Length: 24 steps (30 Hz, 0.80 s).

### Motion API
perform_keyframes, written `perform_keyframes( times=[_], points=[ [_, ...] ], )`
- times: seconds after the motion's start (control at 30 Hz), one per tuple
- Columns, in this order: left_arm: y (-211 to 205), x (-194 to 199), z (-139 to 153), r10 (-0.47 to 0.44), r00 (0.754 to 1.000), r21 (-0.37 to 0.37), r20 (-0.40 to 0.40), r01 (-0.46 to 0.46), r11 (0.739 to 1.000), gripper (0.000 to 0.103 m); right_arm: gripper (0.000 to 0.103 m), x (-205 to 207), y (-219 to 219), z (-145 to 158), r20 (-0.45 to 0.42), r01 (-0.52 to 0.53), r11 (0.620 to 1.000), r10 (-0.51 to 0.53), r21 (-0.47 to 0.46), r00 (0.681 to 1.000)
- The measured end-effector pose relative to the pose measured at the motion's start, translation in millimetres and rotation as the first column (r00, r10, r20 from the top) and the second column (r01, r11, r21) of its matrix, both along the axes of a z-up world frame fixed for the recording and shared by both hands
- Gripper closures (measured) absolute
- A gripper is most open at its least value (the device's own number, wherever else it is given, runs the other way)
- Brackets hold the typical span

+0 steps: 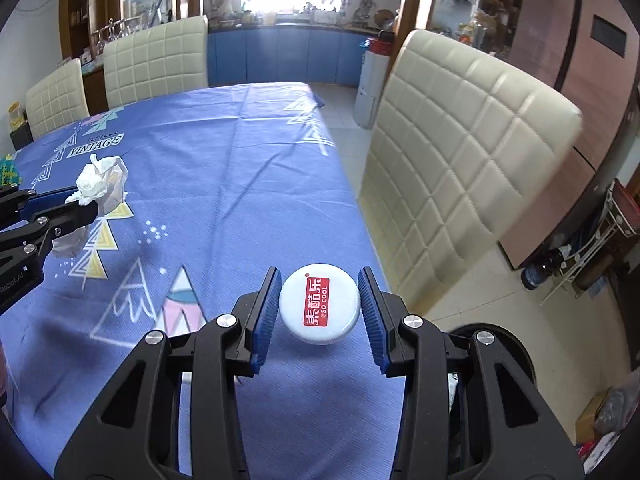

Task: Collect trash
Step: 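Grasp the crumpled white tissue with left gripper while right grasps white red-labelled cap, then carry both items to the bin and open the right gripper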

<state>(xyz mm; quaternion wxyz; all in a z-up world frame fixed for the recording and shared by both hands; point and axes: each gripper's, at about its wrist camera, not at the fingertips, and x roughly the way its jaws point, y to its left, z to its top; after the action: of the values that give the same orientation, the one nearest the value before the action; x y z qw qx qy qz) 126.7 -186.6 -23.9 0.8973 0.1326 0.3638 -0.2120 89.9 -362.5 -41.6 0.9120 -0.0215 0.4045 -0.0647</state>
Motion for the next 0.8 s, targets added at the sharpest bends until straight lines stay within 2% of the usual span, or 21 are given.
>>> perform_keyframes(
  times=[0.33,0.8],
  points=[
    [-83.6,-44.1,10.0,-0.134,0.991,0.035,0.029,0.133,0.990,0.082,0.062,-52.3,-66.1,12.7,0.045,0.084,0.996,-0.084,-0.009,0.995],
    [-169.6,-76.5,10.8,-0.265,0.963,0.062,0.038,0.263,0.963,0.082,0.061,-85.3,-133.3,12.9,0.057,0.180,0.984,-0.180,-0.002,0.982]
  ],
)
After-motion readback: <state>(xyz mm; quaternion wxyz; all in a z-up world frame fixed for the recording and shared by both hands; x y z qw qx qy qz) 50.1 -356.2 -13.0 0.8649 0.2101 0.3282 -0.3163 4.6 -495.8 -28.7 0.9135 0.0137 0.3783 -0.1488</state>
